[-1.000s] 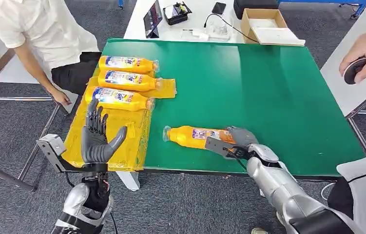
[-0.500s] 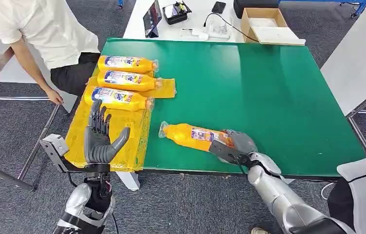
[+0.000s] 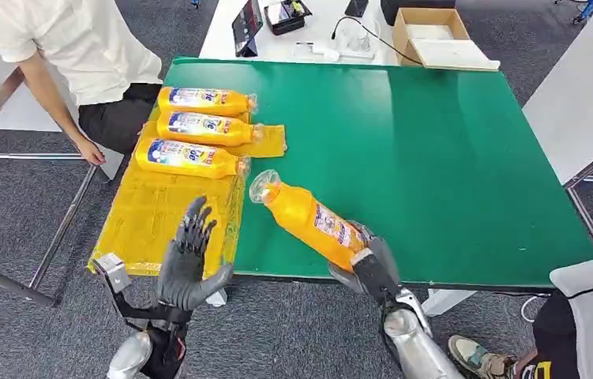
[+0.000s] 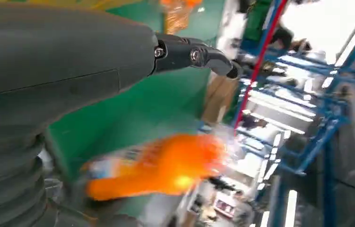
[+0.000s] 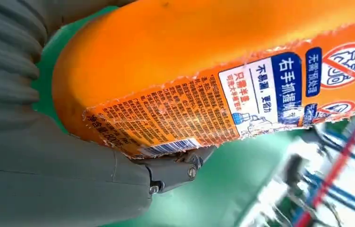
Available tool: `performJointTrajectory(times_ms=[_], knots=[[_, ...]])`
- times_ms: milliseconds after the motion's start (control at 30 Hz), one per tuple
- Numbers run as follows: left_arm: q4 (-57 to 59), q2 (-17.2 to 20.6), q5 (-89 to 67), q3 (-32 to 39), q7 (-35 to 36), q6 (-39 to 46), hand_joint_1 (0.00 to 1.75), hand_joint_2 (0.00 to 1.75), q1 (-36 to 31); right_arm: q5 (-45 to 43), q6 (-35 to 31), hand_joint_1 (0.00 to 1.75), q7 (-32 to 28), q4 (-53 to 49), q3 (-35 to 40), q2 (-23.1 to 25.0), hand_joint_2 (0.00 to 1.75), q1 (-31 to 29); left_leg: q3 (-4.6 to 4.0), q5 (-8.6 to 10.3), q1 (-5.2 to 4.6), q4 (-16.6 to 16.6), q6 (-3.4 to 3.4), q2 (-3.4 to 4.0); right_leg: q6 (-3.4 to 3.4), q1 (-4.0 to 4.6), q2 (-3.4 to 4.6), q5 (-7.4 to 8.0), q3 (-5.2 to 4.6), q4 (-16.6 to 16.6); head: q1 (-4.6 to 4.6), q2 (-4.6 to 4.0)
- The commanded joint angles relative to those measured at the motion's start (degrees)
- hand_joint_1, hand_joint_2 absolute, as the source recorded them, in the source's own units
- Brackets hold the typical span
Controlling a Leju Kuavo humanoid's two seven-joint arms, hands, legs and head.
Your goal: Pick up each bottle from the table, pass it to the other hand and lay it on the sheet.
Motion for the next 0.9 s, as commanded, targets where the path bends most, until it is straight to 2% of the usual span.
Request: performJointTrajectory(times_ms=[33, 133, 200, 267, 433, 633, 733, 833, 900], knots=[[4.41, 2.81, -0.39, -4.00, 1.16, 0.28, 0.00, 1.75, 0.50, -0.09, 0.04, 1.75, 0.78, -13.04, 1.52, 1.16, 1.75, 5.11, 0.21, -0.08, 0.06, -0.03, -0.11, -0.01, -0.15, 0.07, -0.02, -0.10, 0.21, -0.01, 0.02, 0.00], [4.28, 2.85, -0.36, -3.93, 1.22, 0.30, 0.00, 1.75, 0.46, -0.38, 0.13, 1.75, 0.78, -12.66, 1.47, 0.92, 1.75, 4.90, 0.23, -0.09, 0.06, -0.03, -0.11, 0.05, -0.16, 0.07, 0.02, -0.09, 0.21, -0.02, 0.02, 0.00], [5.29, 2.37, 2.82, -4.07, 2.89, -2.41, 0.00, 1.75, 0.20, -4.29, 8.80, 1.75, 0.49, -12.47, 3.58, 1.66, 1.75, 4.64, 0.25, -0.08, 0.07, -0.04, -0.10, 0.01, -0.16, 0.08, -0.01, -0.08, 0.26, -0.05, 0.02, 0.00], [7.36, 1.86, 3.56, -5.45, 2.38, -4.95, 0.00, 1.75, -1.11, -5.85, 14.74, 1.75, -0.51, -10.33, 7.25, 2.98, 1.75, 4.13, 0.11, -0.02, 0.03, -0.05, -0.04, 0.07, -0.09, 0.03, 0.06, -0.02, 0.10, -0.04, 0.04, 0.00], [7.66, 0.91, 3.60, -6.69, 1.74, -5.83, 0.00, 1.75, -2.41, -5.61, 14.87, 1.75, -1.53, -0.70, 12.76, 4.67, 1.75, 1.99, 0.33, -0.09, 0.09, -0.08, -0.11, 0.08, -0.17, 0.10, 0.04, -0.10, 0.32, -0.07, 0.02, 0.00], [7.49, 1.04, 3.58, -6.61, 1.75, -5.82, 0.00, 1.75, -2.40, -5.61, 14.61, 1.75, -1.85, -0.17, 12.75, 4.49, 1.75, 1.65, 0.20, -0.04, 0.07, -0.06, -0.05, 0.07, -0.11, 0.07, 0.06, -0.04, 0.19, -0.06, 0.02, 0.00], [7.29, 0.95, 3.32, -6.65, 1.75, -5.84, 0.00, 1.75, -2.49, -6.19, 16.51, 1.75, -1.73, -0.09, 13.19, 4.57, 1.75, 1.45, 0.16, -0.02, 0.04, -0.06, -0.05, 0.01, -0.11, 0.04, -0.01, -0.04, 0.16, -0.04, 0.04, 0.00], [6.50, 0.53, 2.86, -7.09, 1.32, -6.37, 0.00, 1.75, -2.95, -4.71, 16.45, 1.75, -1.40, 1.79, 15.26, 4.67, 1.75, -0.01, 0.30, -0.08, 0.08, -0.04, -0.10, 0.05, -0.18, 0.07, 0.03, -0.08, 0.31, -0.05, 0.04, 0.00], [6.34, -0.02, 3.35, -7.08, 1.26, -7.14, 0.00, 1.75, -3.40, -0.92, 13.84, 1.75, -1.29, 3.05, 17.82, 4.20, 1.75, -1.41, 0.07, 0.01, 0.02, -0.05, -0.04, 0.02, -0.09, 0.01, 0.01, -0.01, 0.08, -0.03, 0.04, 0.00]])
